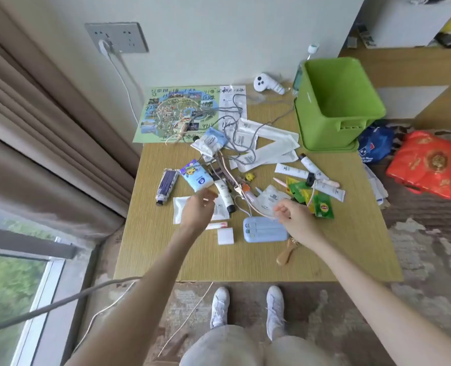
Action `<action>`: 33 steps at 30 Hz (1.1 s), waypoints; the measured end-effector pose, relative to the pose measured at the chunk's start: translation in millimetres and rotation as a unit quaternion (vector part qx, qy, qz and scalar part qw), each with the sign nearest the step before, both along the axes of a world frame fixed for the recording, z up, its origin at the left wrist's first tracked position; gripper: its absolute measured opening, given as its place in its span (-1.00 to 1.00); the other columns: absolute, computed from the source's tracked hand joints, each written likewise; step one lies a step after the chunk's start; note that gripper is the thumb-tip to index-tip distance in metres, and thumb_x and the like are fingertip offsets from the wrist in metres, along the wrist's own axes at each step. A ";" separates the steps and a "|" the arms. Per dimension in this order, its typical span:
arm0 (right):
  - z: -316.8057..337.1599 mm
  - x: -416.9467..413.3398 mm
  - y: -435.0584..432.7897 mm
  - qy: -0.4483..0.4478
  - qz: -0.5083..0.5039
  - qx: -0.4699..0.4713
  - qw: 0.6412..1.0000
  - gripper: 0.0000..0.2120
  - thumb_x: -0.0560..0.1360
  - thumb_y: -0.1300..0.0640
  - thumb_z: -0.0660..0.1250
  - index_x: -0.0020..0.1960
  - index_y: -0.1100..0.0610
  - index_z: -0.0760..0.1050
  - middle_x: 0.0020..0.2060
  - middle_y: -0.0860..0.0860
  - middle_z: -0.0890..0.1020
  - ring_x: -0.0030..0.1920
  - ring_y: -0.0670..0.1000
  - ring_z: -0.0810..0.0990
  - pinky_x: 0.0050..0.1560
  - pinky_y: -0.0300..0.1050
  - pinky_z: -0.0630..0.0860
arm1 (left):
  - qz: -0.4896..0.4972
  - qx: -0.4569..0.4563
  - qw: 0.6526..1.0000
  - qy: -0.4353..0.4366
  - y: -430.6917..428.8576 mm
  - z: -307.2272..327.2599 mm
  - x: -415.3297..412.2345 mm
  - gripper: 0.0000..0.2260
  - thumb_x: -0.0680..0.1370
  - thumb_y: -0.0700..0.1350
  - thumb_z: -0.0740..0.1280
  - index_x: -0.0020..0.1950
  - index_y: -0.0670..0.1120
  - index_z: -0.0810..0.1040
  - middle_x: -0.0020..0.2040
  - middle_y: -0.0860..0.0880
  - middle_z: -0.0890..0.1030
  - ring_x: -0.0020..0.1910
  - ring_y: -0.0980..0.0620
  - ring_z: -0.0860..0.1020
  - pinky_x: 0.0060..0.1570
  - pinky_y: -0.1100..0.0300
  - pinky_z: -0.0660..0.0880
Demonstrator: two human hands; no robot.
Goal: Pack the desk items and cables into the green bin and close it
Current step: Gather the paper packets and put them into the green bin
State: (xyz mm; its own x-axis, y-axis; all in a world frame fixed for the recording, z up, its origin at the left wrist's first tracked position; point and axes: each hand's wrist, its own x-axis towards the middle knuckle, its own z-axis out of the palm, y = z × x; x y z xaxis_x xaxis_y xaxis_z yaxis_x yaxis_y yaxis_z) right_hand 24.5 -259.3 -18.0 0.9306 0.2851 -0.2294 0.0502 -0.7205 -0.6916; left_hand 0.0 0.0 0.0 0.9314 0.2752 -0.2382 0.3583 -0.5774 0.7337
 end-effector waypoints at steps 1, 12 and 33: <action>-2.4 9.6 0.8 -0.020 -0.002 0.004 1.000 -0.90 0.59 0.18 0.23 0.01 0.04 0.52 -0.09 -0.14 0.58 -0.07 -0.12 0.55 -0.12 -0.23 0.46 | -0.005 -0.005 1.000 -0.001 -2.6 -3.2 8.5 -0.75 0.55 -0.25 0.20 0.14 -0.09 0.60 0.11 0.00 0.65 0.04 0.01 0.60 -0.02 0.11 0.56; -16.7 59.4 9.9 -0.096 0.079 -0.142 0.982 -0.70 0.50 0.35 0.28 0.19 0.12 0.50 0.17 0.02 0.53 0.20 0.05 0.49 0.09 0.06 0.52 | -0.183 0.011 0.982 0.055 -11.8 -53.4 3.3 -0.86 0.55 -0.06 0.37 0.07 -0.06 0.60 0.00 0.05 0.63 -0.04 0.08 0.60 0.02 0.01 0.57; -11.7 123.8 24.2 -0.030 0.162 -0.221 0.961 -0.49 0.48 0.11 0.42 0.36 0.21 0.39 0.30 0.16 0.50 0.26 0.20 0.48 0.15 0.06 0.46 | -0.106 0.252 0.961 0.034 3.5 -68.5 13.2 -0.61 0.50 -0.11 0.42 0.30 -0.07 0.45 0.31 -0.05 0.43 0.30 -0.08 0.41 0.23 0.01 0.35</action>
